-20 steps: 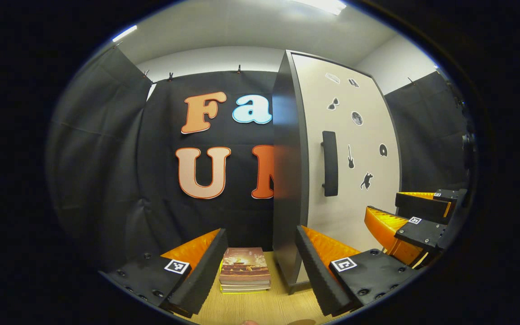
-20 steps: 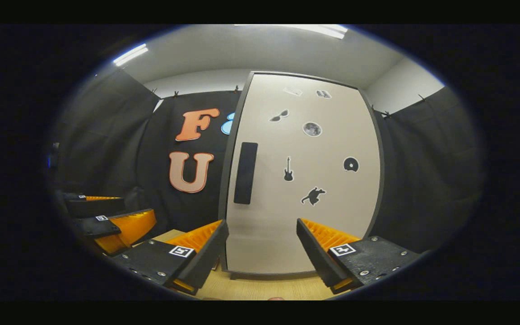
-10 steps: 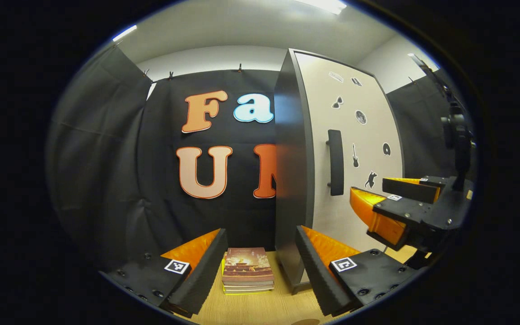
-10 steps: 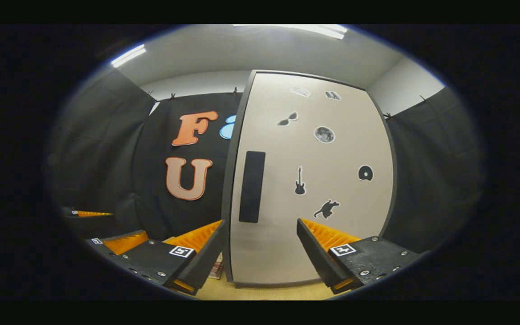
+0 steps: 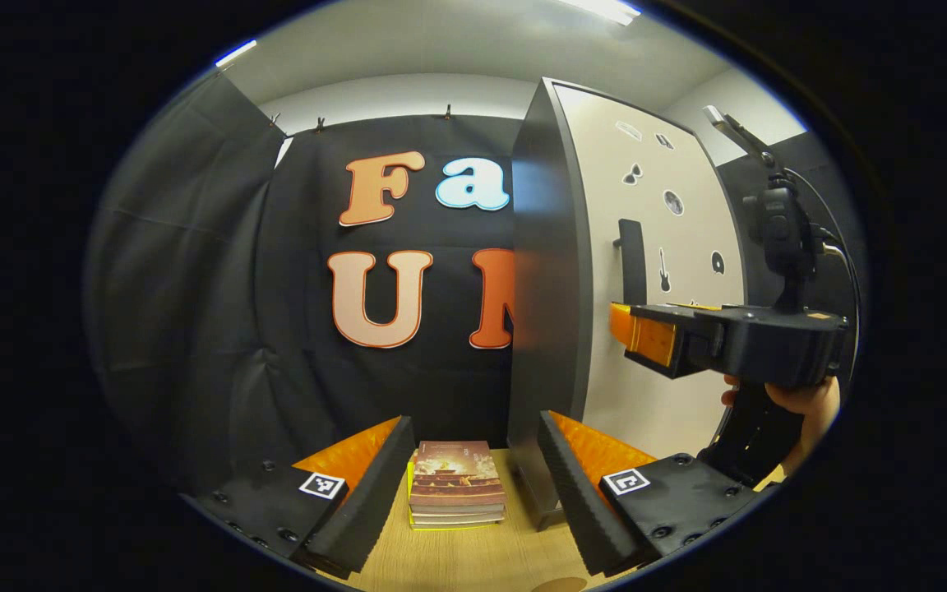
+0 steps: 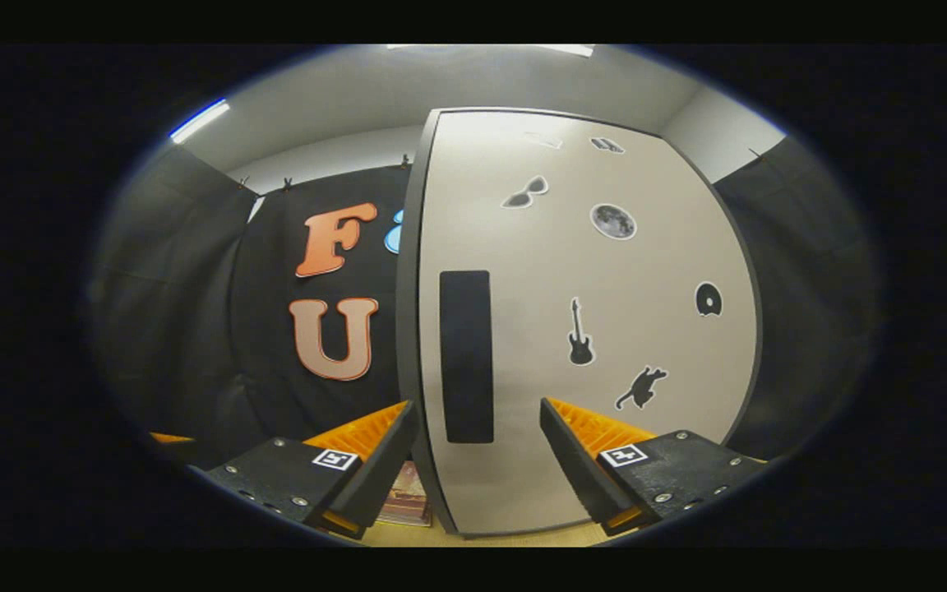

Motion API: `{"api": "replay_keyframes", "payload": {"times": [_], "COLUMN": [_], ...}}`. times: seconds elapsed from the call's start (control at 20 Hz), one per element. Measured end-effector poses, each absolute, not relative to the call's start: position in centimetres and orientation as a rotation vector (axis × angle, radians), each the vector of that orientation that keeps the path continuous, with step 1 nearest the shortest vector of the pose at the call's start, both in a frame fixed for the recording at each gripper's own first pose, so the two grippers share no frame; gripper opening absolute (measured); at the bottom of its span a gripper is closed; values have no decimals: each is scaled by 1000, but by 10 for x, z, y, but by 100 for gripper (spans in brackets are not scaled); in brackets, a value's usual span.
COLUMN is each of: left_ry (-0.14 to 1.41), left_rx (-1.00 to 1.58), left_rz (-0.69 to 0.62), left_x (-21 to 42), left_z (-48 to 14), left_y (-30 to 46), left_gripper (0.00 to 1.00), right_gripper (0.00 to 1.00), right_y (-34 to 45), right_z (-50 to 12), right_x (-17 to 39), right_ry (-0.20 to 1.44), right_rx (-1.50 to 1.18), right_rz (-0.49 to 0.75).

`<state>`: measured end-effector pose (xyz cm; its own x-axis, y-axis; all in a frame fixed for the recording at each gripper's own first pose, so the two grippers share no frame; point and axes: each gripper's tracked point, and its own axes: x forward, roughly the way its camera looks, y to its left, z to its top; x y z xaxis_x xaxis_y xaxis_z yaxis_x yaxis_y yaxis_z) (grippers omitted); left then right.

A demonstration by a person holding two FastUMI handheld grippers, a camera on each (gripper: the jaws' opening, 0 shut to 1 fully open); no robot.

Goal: Open the cabinet door with the right hand, grasp the bottle in the cabinet with the left hand and place it on the coaster, then close the cabinet door with the right hand.

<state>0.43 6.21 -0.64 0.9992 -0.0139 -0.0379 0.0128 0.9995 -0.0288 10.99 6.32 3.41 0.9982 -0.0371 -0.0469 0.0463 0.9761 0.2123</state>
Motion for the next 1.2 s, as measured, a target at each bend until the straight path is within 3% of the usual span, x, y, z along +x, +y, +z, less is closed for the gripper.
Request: {"api": "replay_keyframes", "payload": {"times": [0.05, 0.1, 0.25, 0.3, 0.55, 0.7, 0.75, 0.85, 1.0, 1.2], "left_ry": [39, 42, 47, 49, 54, 65, 69, 70, 67, 69], "left_rx": [-28, -25, -15, -16, 2, -3, -9, 0, 9, 13], "left_rz": [-10, -12, -16, -21, -49, -76, -86, -87, -46, -17], "left_x": [5, 6, 10, 11, 19, 23, 24, 26, 30, 36], "left_z": [-8, -10, -11, -12, -15, -17, -17, -19, -19, -17], "left_y": [66, 67, 71, 71, 75, 76, 76, 78, 89, 90], "left_gripper": [98, 99, 98, 98, 98, 98, 98, 98, 98, 98], "right_gripper": [85, 88, 77, 79, 39, 30, 34, 23, 14, 16], "right_y": [63, 63, 64, 65, 66, 65, 65, 65, 66, 64], "right_z": [34, 33, 35, 34, 32, 29, 30, 30, 33, 37], "right_x": [114, 118, 126, 129, 133, 134, 133, 131, 124, 111], "right_ry": [49, 55, 59, 62, 66, 71, 78, 86, 73, 74], "right_rx": [218, 223, 246, 250, 249, 251, 253, 249, 254, 268], "right_rz": [-45, -51, -51, -51, -84, -99, -100, -94, -69, -18]}}
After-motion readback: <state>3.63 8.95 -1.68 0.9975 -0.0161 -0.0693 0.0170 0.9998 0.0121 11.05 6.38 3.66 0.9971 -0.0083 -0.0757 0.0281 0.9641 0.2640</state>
